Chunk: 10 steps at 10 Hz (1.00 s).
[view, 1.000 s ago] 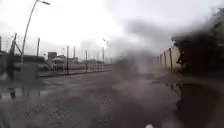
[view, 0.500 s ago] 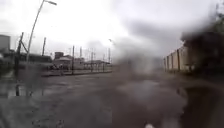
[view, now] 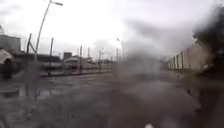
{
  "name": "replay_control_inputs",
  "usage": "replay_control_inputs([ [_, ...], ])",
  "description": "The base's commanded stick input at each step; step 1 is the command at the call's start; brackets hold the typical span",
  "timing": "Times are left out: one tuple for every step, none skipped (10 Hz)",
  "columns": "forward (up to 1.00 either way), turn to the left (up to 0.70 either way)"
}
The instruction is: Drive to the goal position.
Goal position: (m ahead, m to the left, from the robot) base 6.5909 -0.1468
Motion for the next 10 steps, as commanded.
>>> replay_control_inputs([
  [0.5, 0.02],
  [0.5, 0.02],
  [0.5, 0.02],
  [0.5, 0.02],
  [0.5, 0.02],
  [0.5, 0.02],
  [0.5, 0.02],
  [0.5, 0.02],
  [0.5, 0.02],
  [0.5, 0.02],
])
